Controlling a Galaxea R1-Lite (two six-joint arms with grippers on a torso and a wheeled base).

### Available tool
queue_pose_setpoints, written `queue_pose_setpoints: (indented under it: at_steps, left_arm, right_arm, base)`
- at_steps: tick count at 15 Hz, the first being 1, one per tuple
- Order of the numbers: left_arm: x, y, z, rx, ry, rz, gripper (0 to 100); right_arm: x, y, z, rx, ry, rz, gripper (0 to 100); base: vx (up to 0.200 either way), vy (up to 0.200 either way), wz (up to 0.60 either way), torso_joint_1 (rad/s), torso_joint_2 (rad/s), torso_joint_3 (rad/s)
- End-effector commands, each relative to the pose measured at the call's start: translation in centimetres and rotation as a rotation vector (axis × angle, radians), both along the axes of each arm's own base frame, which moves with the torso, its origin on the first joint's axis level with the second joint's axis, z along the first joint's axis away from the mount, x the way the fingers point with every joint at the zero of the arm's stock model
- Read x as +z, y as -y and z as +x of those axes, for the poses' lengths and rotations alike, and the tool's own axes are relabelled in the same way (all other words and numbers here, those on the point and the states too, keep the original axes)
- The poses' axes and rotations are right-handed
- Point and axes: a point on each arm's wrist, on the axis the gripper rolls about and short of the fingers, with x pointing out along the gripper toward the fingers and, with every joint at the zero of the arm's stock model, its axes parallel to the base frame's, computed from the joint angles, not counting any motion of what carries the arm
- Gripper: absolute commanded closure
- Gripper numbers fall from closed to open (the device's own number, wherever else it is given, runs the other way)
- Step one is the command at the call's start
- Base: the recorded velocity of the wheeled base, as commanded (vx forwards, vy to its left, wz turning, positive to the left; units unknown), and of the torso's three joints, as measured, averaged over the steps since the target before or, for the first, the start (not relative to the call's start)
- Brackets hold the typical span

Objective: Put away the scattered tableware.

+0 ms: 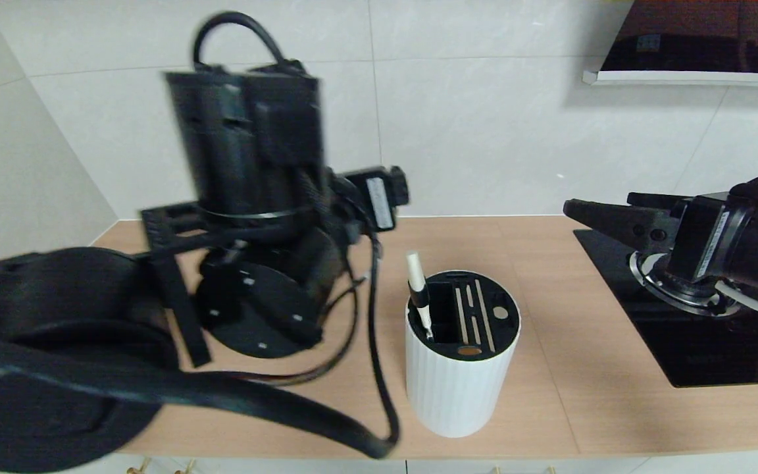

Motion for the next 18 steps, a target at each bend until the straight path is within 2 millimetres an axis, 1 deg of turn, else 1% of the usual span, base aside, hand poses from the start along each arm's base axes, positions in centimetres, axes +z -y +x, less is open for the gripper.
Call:
queue_pose_setpoints:
  at_steps: [1,2,3,5,6,8,10,11,12,13,14,15,16,17,18]
  left_arm:
    - [2.8,-10.2,-2.5,0.125,0.079,-0.104,0]
    - [0.8,-14.1,-4.0,0.164,0.049,-0.077,0]
    - [-0.5,-16.1,-5.3,0.180,0.029,-0.061,0]
    - [-2.9,-19.9,-8.8,0.234,0.017,-0.052,0]
    - [-3.8,-21.0,-10.5,0.237,0.011,-0.050,0]
    - [-5.0,-22.2,-14.3,0.200,0.009,-0.052,0]
    - [-6.2,-23.2,-18.0,0.190,-0.022,-0.009,0]
    - [-6.9,-23.7,-20.0,0.178,-0.024,0.037,0]
    - [-7.5,-24.1,-21.9,0.151,0.003,0.070,0]
    - [-7.9,-24.4,-23.0,0.129,0.029,0.094,0]
    - [-8.4,-24.8,-24.6,0.109,0.074,0.136,0]
    - [-8.8,-24.9,-25.1,0.115,0.088,0.156,0]
    - [-9.0,-25.0,-25.5,0.127,0.101,0.164,0]
    - [-9.3,-25.0,-26.0,0.165,0.122,0.158,0]
    - [-9.9,-24.9,-26.6,0.191,0.139,0.157,0]
  right_arm:
    - [0.2,0.4,-0.5,-0.002,0.017,0.002,0]
    - [0.4,0.9,-0.9,-0.014,0.028,0.010,0]
    - [0.4,1.7,-1.3,-0.035,0.037,0.016,0]
    - [0.4,4.2,-3.4,-0.085,0.070,0.034,0]
    - [-0.2,5.3,-4.7,-0.108,0.078,0.032,0]
    - [-2.2,7.8,-8.0,-0.161,0.084,0.027,0]
    - [-4.3,10.5,-12.8,-0.184,0.178,0.026,0]
    - [-5.0,11.6,-14.7,-0.268,0.232,0.014,0]
    - [-5.6,12.1,-16.2,-0.343,0.255,0.012,0]
    - [-6.0,12.4,-17.3,-0.361,0.274,0.014,0]
    - [-6.8,12.9,-19.3,-0.359,0.301,0.027,0]
    - [-7.3,13.2,-20.5,-0.361,0.312,0.031,0]
    - [-7.8,13.3,-21.2,-0.364,0.314,0.030,0]
    - [-8.8,13.5,-22.0,-0.384,0.306,0.022,0]
    - [-9.5,13.5,-22.5,-0.420,0.293,0.015,0]
  base:
    - [0.000,0.000,0.00,0.000,0.00,0.000]
    - [0.000,0.000,0.00,0.000,0.00,0.000]
    - [0.000,0.000,0.00,0.000,0.00,0.000]
    - [0.000,0.000,0.00,0.000,0.00,0.000]
    - [0.000,0.000,0.00,0.000,0.00,0.000]
    - [0.000,0.000,0.00,0.000,0.00,0.000]
    - [0.000,0.000,0.00,0.000,0.00,0.000]
    - [0.000,0.000,0.00,0.000,0.00,0.000]
    - [0.000,0.000,0.00,0.000,0.00,0.000]
    - [0.000,0.000,0.00,0.000,0.00,0.000]
    - [0.000,0.000,0.00,0.000,0.00,0.000]
    - [0.000,0.000,0.00,0.000,0.00,0.000]
    - [0.000,0.000,0.00,0.000,0.00,0.000]
    - [0.000,0.000,0.00,0.000,0.00,0.000]
    - [0.000,0.000,0.00,0.000,0.00,0.000]
